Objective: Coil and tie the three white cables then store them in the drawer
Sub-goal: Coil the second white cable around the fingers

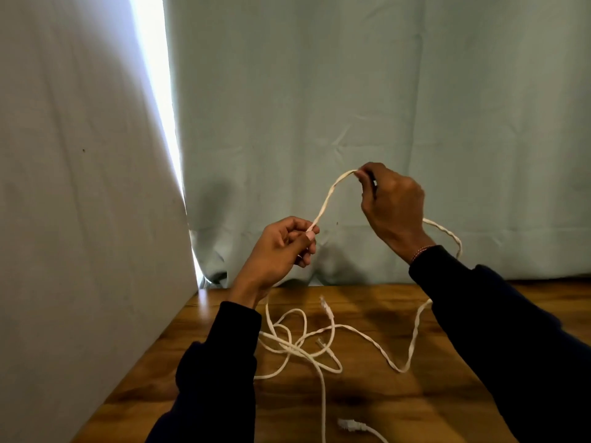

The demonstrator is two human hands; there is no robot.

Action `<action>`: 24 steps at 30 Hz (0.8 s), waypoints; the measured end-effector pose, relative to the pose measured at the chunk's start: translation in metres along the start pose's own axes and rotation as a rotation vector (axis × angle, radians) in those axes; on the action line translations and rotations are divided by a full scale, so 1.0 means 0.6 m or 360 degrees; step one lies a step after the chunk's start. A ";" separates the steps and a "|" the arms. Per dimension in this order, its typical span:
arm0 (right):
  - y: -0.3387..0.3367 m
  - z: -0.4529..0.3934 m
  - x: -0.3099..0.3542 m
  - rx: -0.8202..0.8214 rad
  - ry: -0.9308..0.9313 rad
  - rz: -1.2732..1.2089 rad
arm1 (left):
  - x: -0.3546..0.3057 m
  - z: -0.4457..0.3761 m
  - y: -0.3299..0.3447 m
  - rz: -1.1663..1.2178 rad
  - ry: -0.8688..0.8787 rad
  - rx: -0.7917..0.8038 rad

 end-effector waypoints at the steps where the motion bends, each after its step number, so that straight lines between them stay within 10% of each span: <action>1: 0.007 0.003 -0.001 0.0045 0.0010 0.0035 | -0.002 -0.002 -0.004 -0.0084 0.0028 -0.0011; 10: 0.073 0.099 0.148 0.0711 -0.1086 0.0273 | -0.009 -0.008 0.005 -0.0494 0.0143 -0.0169; 14: 0.068 0.059 0.114 0.0949 -0.0866 -0.0290 | 0.005 -0.008 -0.023 -0.0288 0.0003 -0.0353; 19: 0.035 -0.029 -0.002 0.0616 -0.0043 -0.0931 | 0.044 0.005 -0.025 0.0451 -0.0353 -0.0123; 24: 0.063 -0.013 -0.071 0.0568 0.0400 -0.0671 | 0.025 0.003 0.017 0.1158 -0.0340 0.0097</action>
Point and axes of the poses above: each hand's wrist, its own z-axis away from the middle knuckle, its own y-axis out of the palm, x = y × z, the point moved 10 cm from there along -z, towards the middle knuckle, and after that the axes turned 10 degrees about z, right-handed, at the moved point
